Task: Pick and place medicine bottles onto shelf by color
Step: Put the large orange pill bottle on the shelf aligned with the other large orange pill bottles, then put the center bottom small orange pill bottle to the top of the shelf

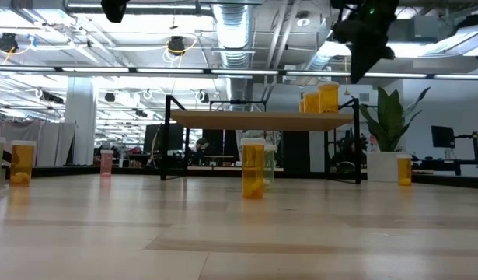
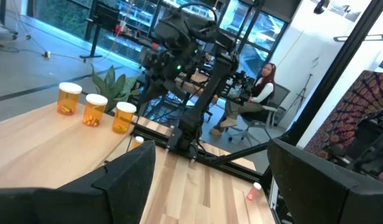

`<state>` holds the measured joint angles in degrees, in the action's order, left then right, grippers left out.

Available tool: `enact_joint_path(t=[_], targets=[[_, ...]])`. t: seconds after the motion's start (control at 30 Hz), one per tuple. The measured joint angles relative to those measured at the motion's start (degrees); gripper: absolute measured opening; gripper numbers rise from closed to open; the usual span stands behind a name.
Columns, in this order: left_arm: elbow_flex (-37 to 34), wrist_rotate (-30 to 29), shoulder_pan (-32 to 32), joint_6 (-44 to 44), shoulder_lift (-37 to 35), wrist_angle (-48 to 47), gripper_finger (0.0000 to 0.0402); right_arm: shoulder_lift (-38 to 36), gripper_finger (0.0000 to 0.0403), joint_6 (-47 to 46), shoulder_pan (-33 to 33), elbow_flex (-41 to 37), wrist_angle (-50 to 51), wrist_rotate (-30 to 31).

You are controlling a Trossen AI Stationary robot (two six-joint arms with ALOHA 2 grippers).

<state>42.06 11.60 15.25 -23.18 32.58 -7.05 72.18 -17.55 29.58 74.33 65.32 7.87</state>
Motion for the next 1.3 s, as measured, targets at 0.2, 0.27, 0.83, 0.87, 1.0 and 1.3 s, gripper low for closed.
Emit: enact_joint_path(t=[0.2, 0.27, 0.83, 0.87, 1.0, 1.3], targets=[[0.00, 0.03, -0.02, -0.45, 0.02, -0.10, 0.0297, 0.23, 0.0006, -1.10, -0.65, -1.18, -5.07, -0.12], [0.00, 0.04, 0.00, -0.48, 0.02, -0.13, 0.0297, 0.20, 0.0007, -1.50, -0.58, -1.25, -5.60, -0.22], [0.00, 0.07, -0.02, -0.09, 0.02, -0.13, 0.0297, 2.73, 0.0002, -3.04, -0.63, -1.25, -6.90, -0.27], [0.00, 0.07, 0.00, -0.09, 0.02, -0.13, 0.0297, 3.16, 0.0002, -3.14, -0.66, -1.24, -6.91, -0.27], [0.00, 0.09, -0.01, -0.09, 0.00, -0.91, 0.0297, 5.21, 0.0002, -3.42, -0.86, -1.25, -7.52, -0.25], [0.00, 0.09, -0.02, -0.24, 0.00, -1.78, 0.0297, 4.15, 0.0002, -3.18, -0.98, -1.25, -3.87, -0.27]])
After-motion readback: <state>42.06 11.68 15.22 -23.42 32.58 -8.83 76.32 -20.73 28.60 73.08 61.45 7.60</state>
